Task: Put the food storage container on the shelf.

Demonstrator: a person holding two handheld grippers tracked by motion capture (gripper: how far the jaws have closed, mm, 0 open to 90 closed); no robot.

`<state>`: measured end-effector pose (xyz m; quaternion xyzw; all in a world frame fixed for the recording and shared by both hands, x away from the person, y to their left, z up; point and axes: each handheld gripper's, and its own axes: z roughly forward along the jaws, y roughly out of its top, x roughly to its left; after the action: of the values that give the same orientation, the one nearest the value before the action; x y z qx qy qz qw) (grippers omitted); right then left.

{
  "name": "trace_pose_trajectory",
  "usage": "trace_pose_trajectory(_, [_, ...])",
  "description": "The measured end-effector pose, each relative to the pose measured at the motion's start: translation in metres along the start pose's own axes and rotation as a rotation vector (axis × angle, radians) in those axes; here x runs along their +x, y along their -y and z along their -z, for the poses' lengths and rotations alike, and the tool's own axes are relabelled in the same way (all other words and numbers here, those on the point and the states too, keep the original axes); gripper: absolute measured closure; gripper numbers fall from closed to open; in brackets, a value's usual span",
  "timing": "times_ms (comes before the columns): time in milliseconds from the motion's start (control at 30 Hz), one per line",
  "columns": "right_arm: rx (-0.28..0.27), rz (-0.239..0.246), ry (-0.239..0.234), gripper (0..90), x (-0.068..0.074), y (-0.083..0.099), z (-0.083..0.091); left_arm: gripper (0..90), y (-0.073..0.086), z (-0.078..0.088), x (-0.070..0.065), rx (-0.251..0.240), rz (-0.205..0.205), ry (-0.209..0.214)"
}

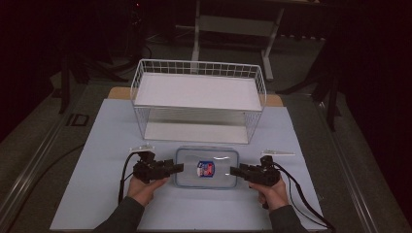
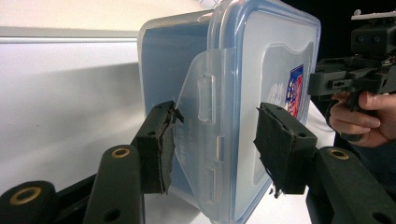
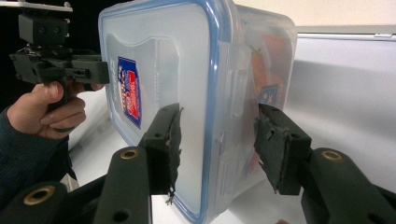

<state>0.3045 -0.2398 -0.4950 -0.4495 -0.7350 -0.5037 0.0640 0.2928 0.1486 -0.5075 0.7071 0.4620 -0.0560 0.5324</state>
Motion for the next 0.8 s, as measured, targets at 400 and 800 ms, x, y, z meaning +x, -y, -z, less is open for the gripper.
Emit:
trace_pose_trajectory(400, [-0.05, 0.036, -0.008, 51.5, 0.012, -0.006, 0.007, 48.4, -0.007, 0.012, -0.01, -0.031, -0.036, 0.003])
trace_pose_trajectory(800, [-0.114, 0.116, -0.008, 51.5, 0.033, -0.019, 0.016, 48.6, -0.02, 0.03, -0.023, -0.084, -0.097, 0.0])
